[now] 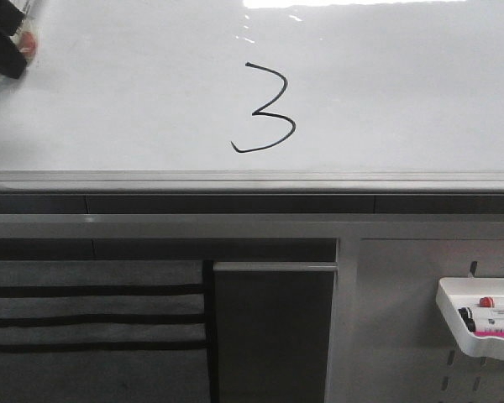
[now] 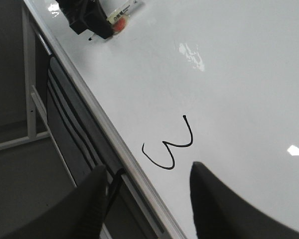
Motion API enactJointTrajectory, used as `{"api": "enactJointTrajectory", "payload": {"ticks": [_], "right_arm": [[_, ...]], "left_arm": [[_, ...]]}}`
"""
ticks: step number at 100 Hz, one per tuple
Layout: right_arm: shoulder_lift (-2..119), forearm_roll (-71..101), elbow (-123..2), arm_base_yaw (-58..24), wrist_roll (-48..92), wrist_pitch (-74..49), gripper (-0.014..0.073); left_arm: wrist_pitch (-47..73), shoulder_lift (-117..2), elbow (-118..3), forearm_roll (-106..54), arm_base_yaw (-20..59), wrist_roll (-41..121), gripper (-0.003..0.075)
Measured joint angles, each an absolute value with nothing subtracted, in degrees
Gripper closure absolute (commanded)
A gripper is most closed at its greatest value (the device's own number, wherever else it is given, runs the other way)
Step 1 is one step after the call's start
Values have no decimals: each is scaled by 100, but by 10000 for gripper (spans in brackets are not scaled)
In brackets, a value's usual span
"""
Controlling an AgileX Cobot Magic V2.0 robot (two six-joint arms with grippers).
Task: Write number 3 on whiteboard
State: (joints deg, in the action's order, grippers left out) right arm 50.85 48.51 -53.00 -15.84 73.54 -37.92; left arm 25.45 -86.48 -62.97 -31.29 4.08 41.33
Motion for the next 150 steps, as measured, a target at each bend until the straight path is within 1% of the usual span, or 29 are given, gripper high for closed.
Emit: {"api": "enactJointTrajectory", "payload": {"ticks": [10,17,22,37,55,64,70,80,86,94,98,106,109,114,115,116,120,122,133,150], "right_arm": [[5085,4851,-5300,-1584,6925,-3766,260],[5045,4831,-5300,-1584,6552,-3721,260],[4999,4704,-5300,-1584,6139,-3677,260],[4874,3590,-5300,-1485,4459,-3670,260],[4852,1845,-5300,-953,2064,-4201,260],[4818,1384,-5228,-629,1316,-4475,260],[4723,1234,-5107,-427,1062,-4528,260],[4449,1160,-4749,-241,791,-4423,275],[4200,1148,-4443,-201,740,-4216,319],[3839,1148,-4044,-188,717,-3810,417],[3625,1148,-3837,-188,703,-3588,498],[3205,1148,-3485,-188,810,-3221,618],[3030,1148,-3386,-188,878,-3110,661],[2806,1148,-3232,-188,1001,-2930,662],[2777,1148,-3211,-188,1002,-2883,662],[2723,1148,-3172,-188,1035,-2858,662],[2603,1148,-3065,-188,1072,-2720,662],[2543,1148,-3034,-188,1084,-2671,662],[2399,1148,-2856,-188,1109,-2625,662],[2386,1148,-2755,-188,1109,-2625,662]], "left_arm": [[2601,-8611,-6297,-3129,408,4133,445],[2686,-8534,-6297,-3118,408,4119,391],[2786,-8428,-6297,-3110,408,4119,370],[3180,-7864,-6297,-2970,408,4107,363],[3833,-7000,-6297,-2304,408,3622,364],[4185,-6476,-6262,-1707,408,3085,366],[4288,-6066,-6110,-1294,408,2686,368],[4155,-5363,-5579,-767,408,2068,393],[3889,-4865,-5082,-612,408,1793,418],[3240,-4234,-4415,-587,408,1639,464],[2846,-3900,-4060,-599,408,1603,489],[2118,-3357,-3483,-612,408,1578,568],[1878,-3157,-3251,-620,408,1567,609],[1472,-2931,-2963,-633,408,1553,658],[1370,-2905,-2925,-633,408,1553,681],[1320,-2853,-2854,-644,408,1553,681],[1041,-2743,-2695,-679,408,1549,730],[927,-2692,-2613,-714,408,1549,741],[646,-2590,-2307,-897,408,1540,741],[561,-2590,-1974,-939,408,1540,741]]}}
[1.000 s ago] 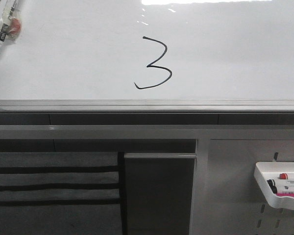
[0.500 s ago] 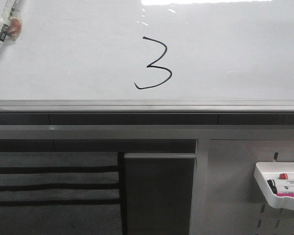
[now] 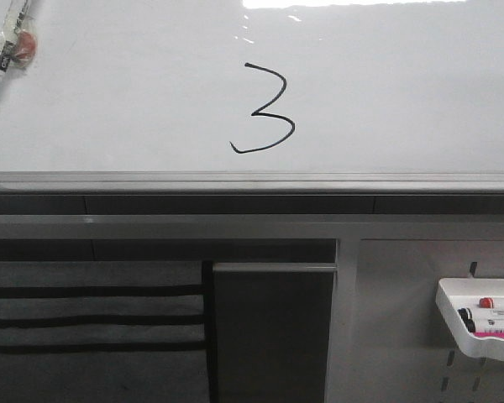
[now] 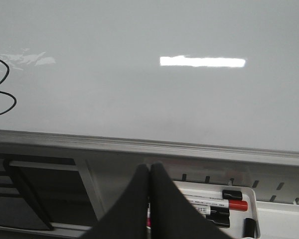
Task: Write number 3 on whiteboard
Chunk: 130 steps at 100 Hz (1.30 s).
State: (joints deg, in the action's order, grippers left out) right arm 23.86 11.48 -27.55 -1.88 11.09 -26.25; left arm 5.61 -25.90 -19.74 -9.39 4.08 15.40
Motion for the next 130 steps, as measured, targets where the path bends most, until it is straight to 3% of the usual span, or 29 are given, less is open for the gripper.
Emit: {"api": "enactJointTrajectory", "payload": {"ticks": [37,73,130], "right_arm": [[2386,1148,-2755,-188,1121,-2625,662],[2386,1148,-2755,-188,1121,-2622,662],[2386,1160,-2755,-188,1129,-2612,662]], "left_arm": [[537,-2437,-1544,-952,408,1540,741],[122,-3,-301,-1028,408,1540,741],[-418,24,30,-2132,408,1488,741]]}}
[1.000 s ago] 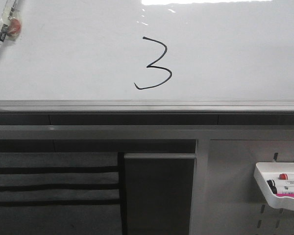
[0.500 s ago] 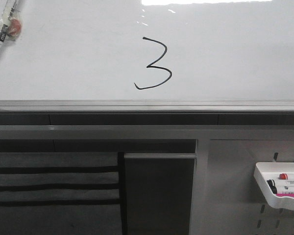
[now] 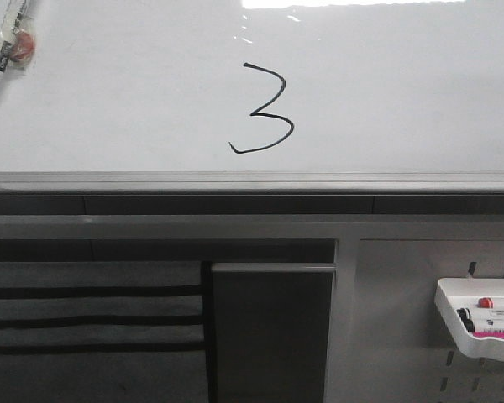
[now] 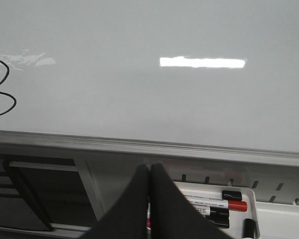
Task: Write number 3 on whiteboard
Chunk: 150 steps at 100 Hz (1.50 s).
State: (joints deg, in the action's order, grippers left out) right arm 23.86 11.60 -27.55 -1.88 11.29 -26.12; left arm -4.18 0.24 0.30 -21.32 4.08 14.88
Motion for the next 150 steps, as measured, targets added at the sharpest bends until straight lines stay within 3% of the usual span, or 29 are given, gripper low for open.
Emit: {"api": "enactJointTrajectory", "payload": {"ticks": [28,106,150], "right_arm": [[2386,1160,-2755,-188,1129,-2612,662],[2292,1160,-2673,-188,1129,-2535,662],[155,1223,-116,-176,1129,-671,662]], "left_arm": [[-418,24,30,-919,408,398,741],[-408,24,30,-830,408,302,741],[-408,24,30,-830,408,302,741]]}}
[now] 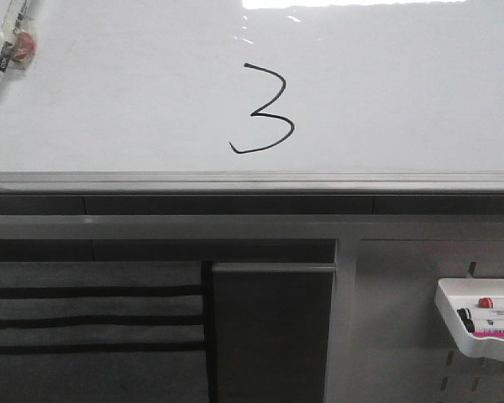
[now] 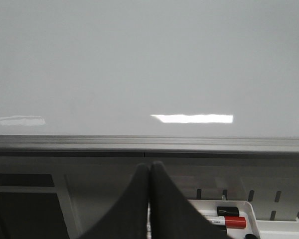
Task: Write number 3 on whiteboard
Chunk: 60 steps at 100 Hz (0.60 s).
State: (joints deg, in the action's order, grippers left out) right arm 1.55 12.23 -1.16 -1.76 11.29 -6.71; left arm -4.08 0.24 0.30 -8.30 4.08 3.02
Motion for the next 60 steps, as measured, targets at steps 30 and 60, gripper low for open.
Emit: {"api": "enactJointTrajectory", "payload": {"ticks": [30,60], "right_arm": [[-49,1252,58,-140,1129,-420,662],[-49,881,58,-104,597,-369,662]], "left_arm": [[-398,24,30,-830,408,302,741],[-398,24,30,-830,408,302,741]]}}
